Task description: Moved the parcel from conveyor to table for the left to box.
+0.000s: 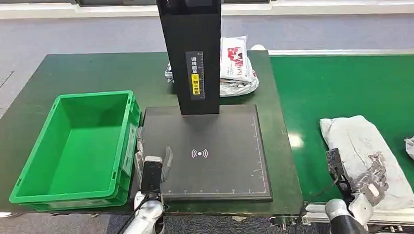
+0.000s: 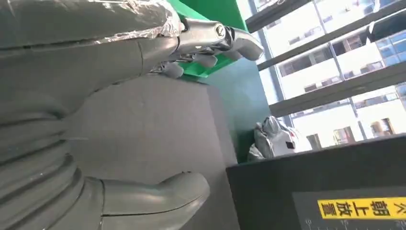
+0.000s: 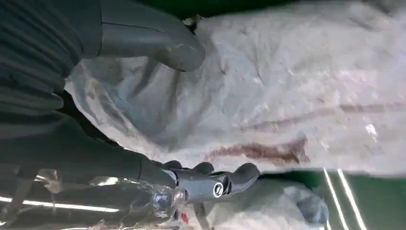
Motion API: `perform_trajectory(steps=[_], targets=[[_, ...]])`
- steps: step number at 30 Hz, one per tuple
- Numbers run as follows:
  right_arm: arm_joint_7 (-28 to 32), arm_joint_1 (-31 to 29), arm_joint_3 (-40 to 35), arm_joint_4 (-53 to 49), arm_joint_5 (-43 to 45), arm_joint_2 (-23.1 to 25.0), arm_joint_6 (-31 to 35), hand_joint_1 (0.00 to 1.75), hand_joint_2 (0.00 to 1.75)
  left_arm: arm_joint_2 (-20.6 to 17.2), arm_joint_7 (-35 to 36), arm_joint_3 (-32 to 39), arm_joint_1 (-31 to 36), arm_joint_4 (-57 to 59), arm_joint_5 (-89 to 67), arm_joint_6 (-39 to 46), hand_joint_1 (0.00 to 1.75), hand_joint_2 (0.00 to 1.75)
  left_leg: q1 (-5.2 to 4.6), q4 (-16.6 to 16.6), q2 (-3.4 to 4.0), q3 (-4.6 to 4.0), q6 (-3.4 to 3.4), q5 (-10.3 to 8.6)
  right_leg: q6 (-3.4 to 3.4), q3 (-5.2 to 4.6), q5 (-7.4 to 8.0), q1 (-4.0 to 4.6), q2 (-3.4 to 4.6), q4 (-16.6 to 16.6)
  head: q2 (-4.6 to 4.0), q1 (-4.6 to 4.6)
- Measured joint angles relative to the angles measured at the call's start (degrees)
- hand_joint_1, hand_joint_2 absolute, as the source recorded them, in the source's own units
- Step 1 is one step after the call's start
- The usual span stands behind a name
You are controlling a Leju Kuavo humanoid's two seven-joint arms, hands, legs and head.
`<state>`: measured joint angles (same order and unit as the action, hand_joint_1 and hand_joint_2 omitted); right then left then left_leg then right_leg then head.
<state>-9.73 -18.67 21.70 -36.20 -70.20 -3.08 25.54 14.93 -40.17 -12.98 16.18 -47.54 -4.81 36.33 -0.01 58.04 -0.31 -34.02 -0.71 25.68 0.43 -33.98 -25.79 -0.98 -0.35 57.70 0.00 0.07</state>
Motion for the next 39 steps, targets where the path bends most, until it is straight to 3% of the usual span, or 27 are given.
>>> perform_trajectory(steps=[3, 8, 9, 16, 24, 31, 36, 39], targets=[[-2.97, 0.98, -1.66, -0.57, -0.79, -0.94, -8.19, 0.0, 1.75, -0.09, 0.0, 0.24, 0.05, -0.28, 0.15, -0.28, 0.0, 1.75, 0.0, 0.0, 0.0, 0.0, 0.0, 0.0, 0.0, 0.01, 0.0, 0.0, -0.01, 0.0, 0.0, 0.0], [-3.86, 1.09, -3.54, -0.81, -1.27, -2.19, -9.82, 0.02, 1.75, -0.17, 0.0, 0.48, 0.22, -0.31, 0.57, -0.35, 0.0, 1.75, 0.0, 0.01, 0.01, 0.03, 0.01, 0.01, 0.02, 0.04, 0.0, 0.0, 0.0, -0.01, 0.0, -0.02], [-3.86, 1.14, -3.69, -0.83, -1.29, -2.23, -9.84, 1.75, 1.75, -0.17, 0.0, 0.5, 0.23, -0.31, 0.59, -0.33, 0.0, 1.75, 0.0, 0.01, 0.01, 0.03, 0.01, 0.0, 0.04, 0.04, 0.01, 0.0, 0.0, -0.01, 0.0, 0.0], [-5.52, 0.49, -5.27, 0.35, -2.49, -3.43, -14.37, 1.75, 1.75, -0.17, 0.0, 0.63, 1.03, -0.15, 0.9, -0.76, 0.0, 1.75, 0.01, 0.08, 0.0, 0.05, 0.05, 0.02, 0.08, 0.13, 0.03, 0.01, -0.01, -0.01, 0.0, -0.02], [0.03, 0.6, -5.27, 0.53, 1.82, -3.52, -10.15, 1.75, 1.75, -0.17, 0.0, 0.7, 1.06, 0.11, 0.72, -0.83, 0.0, 1.75, 0.01, 0.12, 0.02, 0.07, 0.05, 0.02, 0.09, 0.15, 0.03, 0.02, 0.02, -0.01, 0.0, 0.0], [3.99, 3.85, -5.46, -7.87, 7.46, -0.92, -4.57, 1.75, 1.75, -0.17, 0.0, 1.92, 0.43, -0.37, -0.22, -0.85, 0.0, 1.75, 0.01, 0.1, 0.0, 0.03, 0.05, 0.02, 0.08, 0.12, 0.03, 0.02, -0.02, 0.0, 0.0, 0.0], [13.17, 6.35, -6.8, -19.07, 17.43, 1.62, 4.56, 1.75, 1.75, -0.15, 0.0, 2.27, -0.36, -0.94, -1.66, -0.85, 0.0, 1.75, 0.02, 0.1, 0.0, 0.01, 0.05, 0.02, 0.08, 0.1, 0.02, 0.02, 0.0, 0.0, 0.0, 0.0], [18.88, 8.45, -8.98, -26.46, 23.62, 3.39, 6.83, 1.75, 1.75, -0.09, 0.0, 2.32, -0.36, -1.05, -2.91, -0.85, 0.0, 1.75, 0.02, 0.1, -0.01, -0.01, 0.05, 0.02, 0.08, 0.1, 0.02, 0.02, -0.01, 0.0, 0.0, 0.0]])
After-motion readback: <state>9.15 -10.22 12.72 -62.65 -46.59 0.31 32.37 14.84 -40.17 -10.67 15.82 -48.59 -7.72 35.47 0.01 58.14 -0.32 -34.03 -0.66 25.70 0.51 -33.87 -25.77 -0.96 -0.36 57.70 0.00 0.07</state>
